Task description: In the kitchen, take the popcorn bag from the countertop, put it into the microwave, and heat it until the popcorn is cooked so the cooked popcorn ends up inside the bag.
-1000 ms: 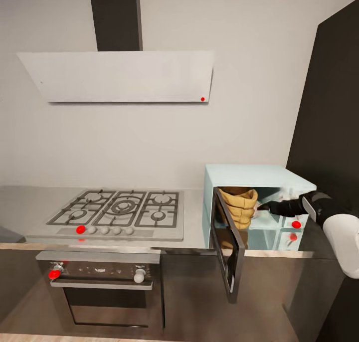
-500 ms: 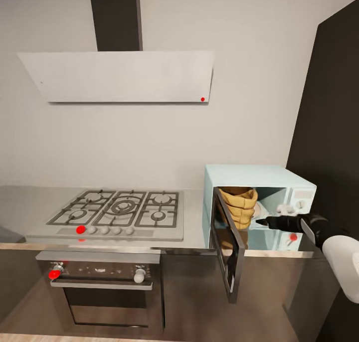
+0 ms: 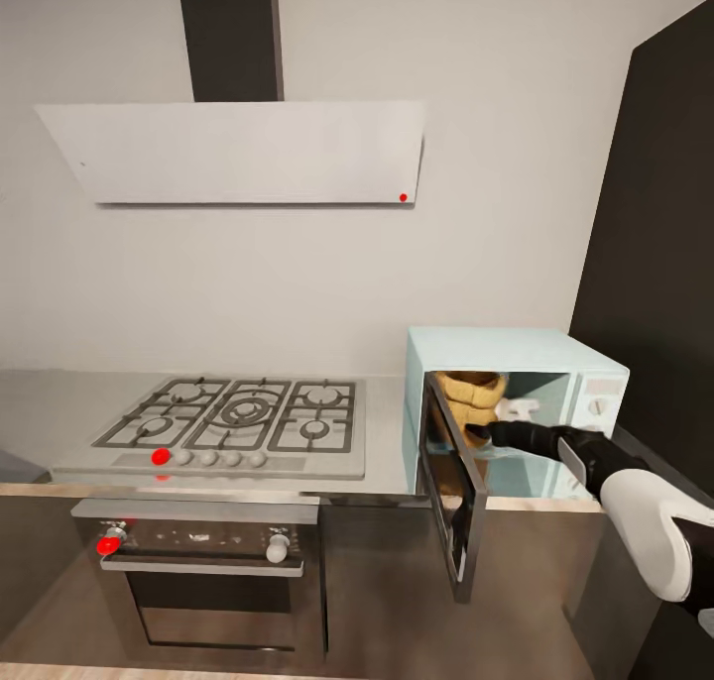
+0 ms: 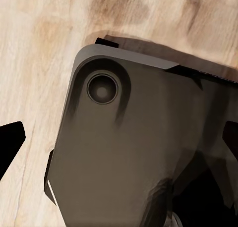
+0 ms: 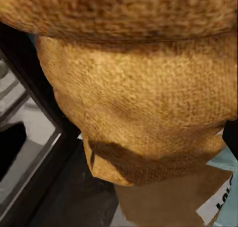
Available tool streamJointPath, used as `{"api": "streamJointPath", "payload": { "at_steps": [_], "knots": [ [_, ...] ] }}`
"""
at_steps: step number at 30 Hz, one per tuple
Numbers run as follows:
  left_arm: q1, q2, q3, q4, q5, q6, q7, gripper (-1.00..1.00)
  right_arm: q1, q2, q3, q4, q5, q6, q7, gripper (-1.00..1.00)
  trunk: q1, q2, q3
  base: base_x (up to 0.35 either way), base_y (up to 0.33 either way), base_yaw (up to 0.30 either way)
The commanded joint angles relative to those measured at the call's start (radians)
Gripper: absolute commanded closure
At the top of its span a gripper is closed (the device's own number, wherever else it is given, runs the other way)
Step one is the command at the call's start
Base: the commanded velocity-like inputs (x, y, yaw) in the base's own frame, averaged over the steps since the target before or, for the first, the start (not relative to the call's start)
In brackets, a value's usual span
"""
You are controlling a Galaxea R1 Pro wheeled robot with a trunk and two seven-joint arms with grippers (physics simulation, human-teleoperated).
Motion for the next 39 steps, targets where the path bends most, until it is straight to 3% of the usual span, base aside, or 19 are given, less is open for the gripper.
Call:
{"api": "streamJointPath", "payload": {
  "at_steps": [1, 4, 12, 22, 27, 32, 36, 39],
  "knots": [
    [0.0, 0.0, 0.007, -0.002, 0.0, -0.001, 0.001, -1.0, 0.0, 0.0, -0.01, 0.011, -0.009, -0.004, 0.001, -1.0, 0.0, -0.001, -0.001, 0.0, 0.0, 0.0],
    [0.0, 0.0, 0.007, -0.001, 0.0, -0.001, 0.001, -1.0, 0.0, 0.001, -0.01, 0.025, -0.029, -0.061, -0.05, -1.0, 0.0, -0.001, -0.001, 0.0, 0.0, 0.0],
    [0.0, 0.0, 0.007, -0.001, 0.0, -0.001, 0.001, -1.0, -0.001, 0.0, -0.01, 0.027, -0.066, -0.092, -0.175, -1.0, 0.0, -0.001, -0.001, 0.0, 0.0, 0.0],
    [0.0, 0.0, 0.007, -0.001, 0.0, -0.001, 0.001, -1.0, 0.0, 0.001, -0.01, 0.027, -0.114, -0.135, -0.239, -1.0, 0.0, -0.001, -0.001, 0.0, 0.0, 0.0],
    [0.0, 0.0, 0.007, -0.001, 0.0, -0.001, 0.001, -1.0, 0.0, 0.002, -0.01, 0.026, -0.152, -0.168, -0.327, -1.0, 0.0, -0.001, -0.001, 0.0, 0.0, 0.0],
    [0.0, 0.0, 0.007, -0.002, -0.001, -0.001, 0.001, -1.0, 0.0, 0.005, -0.01, 0.026, -0.154, -0.171, -0.341, -1.0, 0.0, -0.001, -0.001, 0.0, 0.0, 0.0],
    [0.0, 0.0, 0.005, -0.003, -0.003, -0.001, 0.001, -1.0, -0.001, 0.044, -0.009, 0.026, -0.145, -0.17, -0.338, -1.0, 0.0, -0.001, -0.001, 0.0, 0.0, 0.0],
    [0.0, -0.001, 0.004, -0.003, -0.003, -0.001, 0.001, -1.0, -0.001, 0.051, -0.006, 0.026, -0.143, -0.168, -0.336, -1.0, 0.0, -0.001, -0.001, 0.0, 0.0, 0.0]
  ]
}}
